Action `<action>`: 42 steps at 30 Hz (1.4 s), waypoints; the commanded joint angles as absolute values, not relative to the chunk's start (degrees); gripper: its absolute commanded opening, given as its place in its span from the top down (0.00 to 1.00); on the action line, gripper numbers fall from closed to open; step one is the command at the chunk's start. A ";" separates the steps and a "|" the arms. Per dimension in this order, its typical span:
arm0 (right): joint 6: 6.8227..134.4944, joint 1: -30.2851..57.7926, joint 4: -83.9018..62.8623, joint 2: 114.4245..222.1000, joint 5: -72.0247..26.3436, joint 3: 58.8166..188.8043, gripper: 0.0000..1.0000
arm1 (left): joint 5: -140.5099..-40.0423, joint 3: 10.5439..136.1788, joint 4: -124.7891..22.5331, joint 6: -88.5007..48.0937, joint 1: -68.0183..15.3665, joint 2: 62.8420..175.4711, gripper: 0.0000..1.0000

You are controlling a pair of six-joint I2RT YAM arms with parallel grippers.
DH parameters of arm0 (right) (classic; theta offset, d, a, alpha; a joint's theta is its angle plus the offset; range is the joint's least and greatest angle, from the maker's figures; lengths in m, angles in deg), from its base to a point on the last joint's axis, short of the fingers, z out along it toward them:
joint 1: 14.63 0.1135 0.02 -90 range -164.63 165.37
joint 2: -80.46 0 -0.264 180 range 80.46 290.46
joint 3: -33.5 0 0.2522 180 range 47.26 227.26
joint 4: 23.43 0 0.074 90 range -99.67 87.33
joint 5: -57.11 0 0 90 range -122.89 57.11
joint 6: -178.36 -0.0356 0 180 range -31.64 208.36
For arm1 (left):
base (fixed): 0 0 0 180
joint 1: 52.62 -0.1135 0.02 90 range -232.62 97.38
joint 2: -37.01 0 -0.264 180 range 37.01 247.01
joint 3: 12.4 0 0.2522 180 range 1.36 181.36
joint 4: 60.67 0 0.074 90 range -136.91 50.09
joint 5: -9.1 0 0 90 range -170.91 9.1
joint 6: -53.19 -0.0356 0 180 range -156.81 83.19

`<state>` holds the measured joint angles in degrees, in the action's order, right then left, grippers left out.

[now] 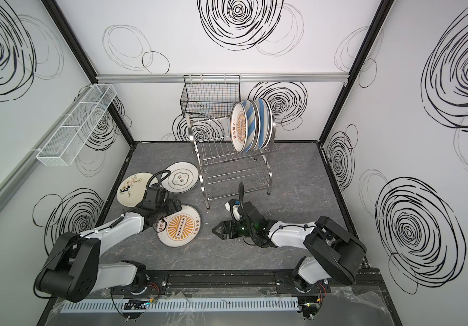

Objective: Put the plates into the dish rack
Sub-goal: 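Push the sunburst plate with the left gripper while the right gripper reaches it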

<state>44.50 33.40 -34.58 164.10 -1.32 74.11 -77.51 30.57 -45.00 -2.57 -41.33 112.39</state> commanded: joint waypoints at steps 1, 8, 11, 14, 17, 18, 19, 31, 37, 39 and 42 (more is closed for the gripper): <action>42.49 33.80 -38.97 166.19 -0.21 75.60 0.13 | -82.22 28.32 -47.41 -1.89 -41.30 110.41 0.04; 41.58 34.19 -39.86 169.56 0.51 76.69 0.14 | -85.06 23.96 -45.78 0.91 -40.67 102.21 0.04; 41.12 34.48 -39.97 170.60 0.42 77.04 0.14 | -85.72 22.53 -44.48 1.91 -40.09 98.39 0.04; 40.83 34.50 -40.69 172.42 1.03 77.43 0.18 | -86.34 20.87 -45.21 2.90 -38.31 96.05 0.04; 40.46 34.49 -40.77 175.21 1.67 78.83 0.18 | -86.41 19.39 -47.16 3.00 -36.18 94.86 0.04; 40.31 34.50 -40.65 176.21 2.13 79.57 0.18 | -85.91 19.44 -46.85 2.92 -35.63 94.99 0.04; 40.29 34.44 -40.67 177.07 2.49 80.21 0.19 | -85.79 19.48 -46.59 2.71 -35.33 95.35 0.04; 38.22 34.92 -41.81 183.78 2.87 82.66 0.29 | -89.67 16.38 -51.66 5.82 -31.54 94.24 0.04; 37.65 35.01 -41.93 184.97 2.71 82.90 0.34 | -90.24 15.96 -52.78 7.18 -29.58 92.43 0.04; 37.52 35.08 -41.68 184.74 2.40 82.92 0.40 | -90.42 15.87 -52.72 6.98 -29.51 92.06 0.04; 37.51 35.02 -41.39 184.44 1.92 82.94 0.58 | -92.12 15.07 -55.26 6.78 -29.37 91.77 0.04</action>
